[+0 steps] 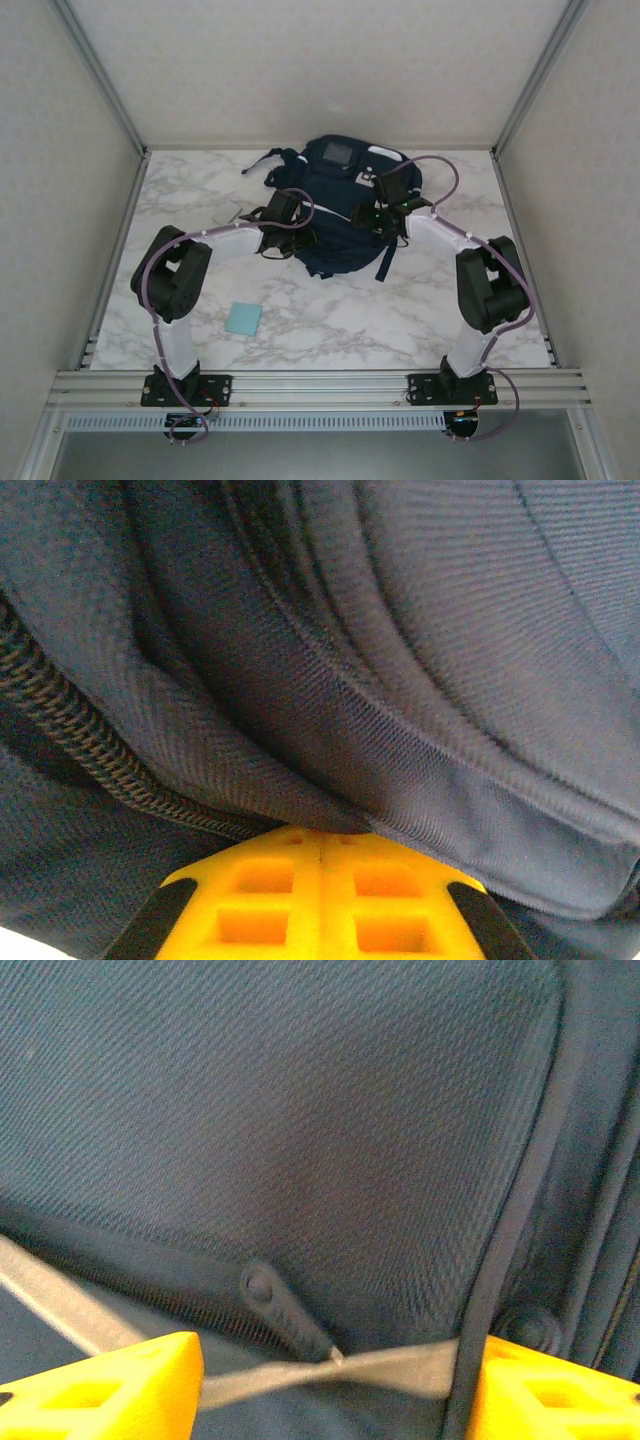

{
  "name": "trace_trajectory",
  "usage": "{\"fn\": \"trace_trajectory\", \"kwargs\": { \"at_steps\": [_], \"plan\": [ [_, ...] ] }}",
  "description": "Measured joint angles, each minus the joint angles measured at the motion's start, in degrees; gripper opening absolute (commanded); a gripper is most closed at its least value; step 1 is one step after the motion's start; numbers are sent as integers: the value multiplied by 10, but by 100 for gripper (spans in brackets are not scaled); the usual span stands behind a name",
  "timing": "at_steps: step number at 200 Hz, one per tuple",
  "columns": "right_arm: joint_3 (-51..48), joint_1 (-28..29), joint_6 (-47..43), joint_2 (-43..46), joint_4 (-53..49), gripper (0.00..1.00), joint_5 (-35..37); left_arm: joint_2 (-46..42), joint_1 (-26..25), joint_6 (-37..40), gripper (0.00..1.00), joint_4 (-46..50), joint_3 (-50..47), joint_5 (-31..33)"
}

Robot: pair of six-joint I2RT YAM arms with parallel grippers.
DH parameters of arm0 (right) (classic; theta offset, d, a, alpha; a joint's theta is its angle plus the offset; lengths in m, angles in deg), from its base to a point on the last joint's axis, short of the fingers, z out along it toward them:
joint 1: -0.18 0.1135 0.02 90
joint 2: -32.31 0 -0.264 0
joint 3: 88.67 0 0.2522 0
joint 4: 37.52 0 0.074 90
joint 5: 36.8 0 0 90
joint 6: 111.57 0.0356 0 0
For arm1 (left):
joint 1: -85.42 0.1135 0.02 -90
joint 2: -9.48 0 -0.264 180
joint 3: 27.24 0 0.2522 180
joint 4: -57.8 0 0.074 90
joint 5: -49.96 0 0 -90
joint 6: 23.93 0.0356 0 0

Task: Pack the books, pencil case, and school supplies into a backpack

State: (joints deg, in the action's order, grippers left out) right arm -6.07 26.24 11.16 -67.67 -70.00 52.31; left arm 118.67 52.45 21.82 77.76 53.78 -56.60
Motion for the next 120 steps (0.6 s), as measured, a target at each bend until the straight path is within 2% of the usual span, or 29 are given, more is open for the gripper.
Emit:
{"fn": "trace_trajectory", "kwargs": {
  "at_steps": [38,72,120],
  "plan": [
    [-32,11,52,32,-6,64,2,4,0,-3,0,4,9,6],
    [-33,24,57,77,-62,67,-10,4,-1,6,0,7,14,15],
    [-31,21,54,103,-75,67,-144,4,-2,18,0,10,17,18]
  ]
}}
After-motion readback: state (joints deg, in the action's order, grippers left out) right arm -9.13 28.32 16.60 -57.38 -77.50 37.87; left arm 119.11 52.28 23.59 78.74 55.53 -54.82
